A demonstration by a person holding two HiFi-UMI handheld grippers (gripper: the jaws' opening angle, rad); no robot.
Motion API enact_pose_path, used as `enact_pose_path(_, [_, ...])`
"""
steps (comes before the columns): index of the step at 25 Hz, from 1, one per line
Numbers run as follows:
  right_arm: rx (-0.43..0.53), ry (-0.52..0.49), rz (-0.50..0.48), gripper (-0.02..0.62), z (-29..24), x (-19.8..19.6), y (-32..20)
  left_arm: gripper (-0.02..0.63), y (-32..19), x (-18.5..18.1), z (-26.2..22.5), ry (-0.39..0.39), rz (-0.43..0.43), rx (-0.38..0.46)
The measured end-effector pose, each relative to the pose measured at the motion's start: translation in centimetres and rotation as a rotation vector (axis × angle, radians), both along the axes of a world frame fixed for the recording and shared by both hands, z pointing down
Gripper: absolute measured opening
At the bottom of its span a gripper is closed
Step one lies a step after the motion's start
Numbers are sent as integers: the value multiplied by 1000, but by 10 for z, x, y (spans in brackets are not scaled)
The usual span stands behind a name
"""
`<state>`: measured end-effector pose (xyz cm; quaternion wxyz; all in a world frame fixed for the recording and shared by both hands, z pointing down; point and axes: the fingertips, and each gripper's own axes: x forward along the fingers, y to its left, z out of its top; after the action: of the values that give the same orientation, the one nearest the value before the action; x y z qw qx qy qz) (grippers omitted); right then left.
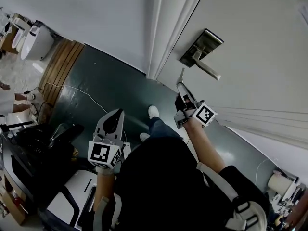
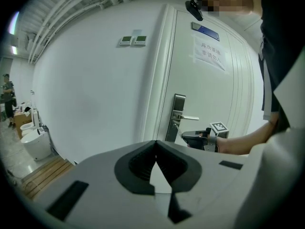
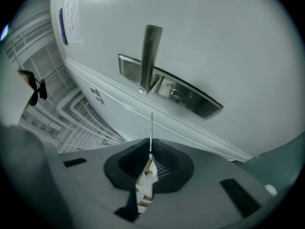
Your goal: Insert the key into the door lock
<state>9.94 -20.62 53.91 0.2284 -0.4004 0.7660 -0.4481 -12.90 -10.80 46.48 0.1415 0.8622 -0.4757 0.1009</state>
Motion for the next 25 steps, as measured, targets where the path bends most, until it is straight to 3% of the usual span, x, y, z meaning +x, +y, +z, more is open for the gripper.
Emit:
enact_pose_path(15, [-132, -291, 155, 31, 27, 32, -41, 8, -18, 7, 4, -17, 14, -48])
enact_pose_path(25, [-148, -383, 175, 31, 26, 38, -54, 8, -36, 16, 12, -7, 18, -61])
